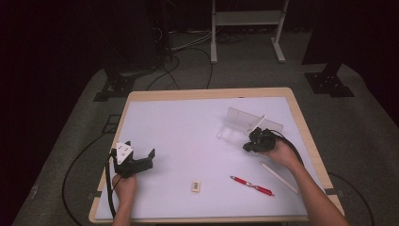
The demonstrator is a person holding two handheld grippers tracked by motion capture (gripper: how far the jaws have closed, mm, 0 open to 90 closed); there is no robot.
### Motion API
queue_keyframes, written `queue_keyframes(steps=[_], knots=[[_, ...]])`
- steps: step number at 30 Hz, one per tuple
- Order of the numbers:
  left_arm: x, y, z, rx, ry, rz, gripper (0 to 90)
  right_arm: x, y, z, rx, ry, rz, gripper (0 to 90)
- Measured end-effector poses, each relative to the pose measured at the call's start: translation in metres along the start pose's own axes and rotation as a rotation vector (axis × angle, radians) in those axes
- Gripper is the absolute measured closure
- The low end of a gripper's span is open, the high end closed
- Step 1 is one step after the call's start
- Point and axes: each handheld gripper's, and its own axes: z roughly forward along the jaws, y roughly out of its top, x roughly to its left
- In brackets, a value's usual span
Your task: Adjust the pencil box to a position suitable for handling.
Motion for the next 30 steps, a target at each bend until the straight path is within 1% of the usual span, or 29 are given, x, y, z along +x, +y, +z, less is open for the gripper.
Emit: queue_keyframes(steps=[2,3,5,6,7,8,10,11,13,18,19,25,26,27,30], knots=[[0.000,0.000,0.000,0.001,0.001,0.000,0.0,0.002,0.001,0.000,0.006,-0.010,-0.020,86.6],[0.000,0.000,0.000,0.001,0.001,0.000,0.0,0.003,0.001,0.000,0.004,-0.009,-0.022,86.7],[0.000,0.000,0.000,0.001,0.000,0.000,0.0,0.003,0.001,-0.002,0.009,-0.025,-0.034,86.8],[0.000,0.000,0.000,-0.001,0.000,-0.001,0.0,0.003,0.001,-0.003,0.005,-0.024,-0.020,86.9],[0.000,0.000,0.000,0.000,0.000,-0.001,0.0,0.002,0.000,-0.004,-0.001,-0.026,-0.028,86.8],[0.000,0.000,0.000,0.000,0.001,-0.003,0.0,0.002,0.001,-0.005,-0.006,-0.027,-0.021,86.9],[0.000,0.000,0.000,0.001,0.000,-0.003,0.0,0.001,0.001,-0.009,-0.019,-0.033,-0.027,86.9],[0.000,0.000,0.000,0.001,0.000,-0.003,0.0,0.001,0.001,-0.012,-0.030,-0.033,-0.021,86.9],[0.000,0.000,0.000,0.000,0.000,-0.002,0.0,0.002,0.001,-0.016,-0.040,-0.029,-0.018,86.9],[0.001,0.000,0.000,0.002,0.000,-0.003,0.0,0.005,0.003,-0.025,-0.055,-0.036,-0.033,86.9],[0.000,0.000,0.000,0.002,0.000,-0.003,0.0,0.007,0.005,-0.027,-0.061,-0.032,-0.034,86.9],[0.001,0.000,0.000,0.001,0.000,-0.005,0.0,0.021,0.024,-0.036,-0.099,0.001,-0.088,86.9],[0.001,0.000,0.000,0.001,0.000,-0.005,0.0,0.021,0.024,-0.036,-0.099,0.001,-0.088,86.9],[0.001,0.000,0.000,0.001,0.000,-0.005,0.0,0.027,0.031,-0.036,-0.109,0.014,-0.103,86.9],[0.001,0.000,0.000,0.001,-0.001,-0.005,0.0,0.033,0.038,-0.034,-0.106,0.038,-0.126,86.9]])
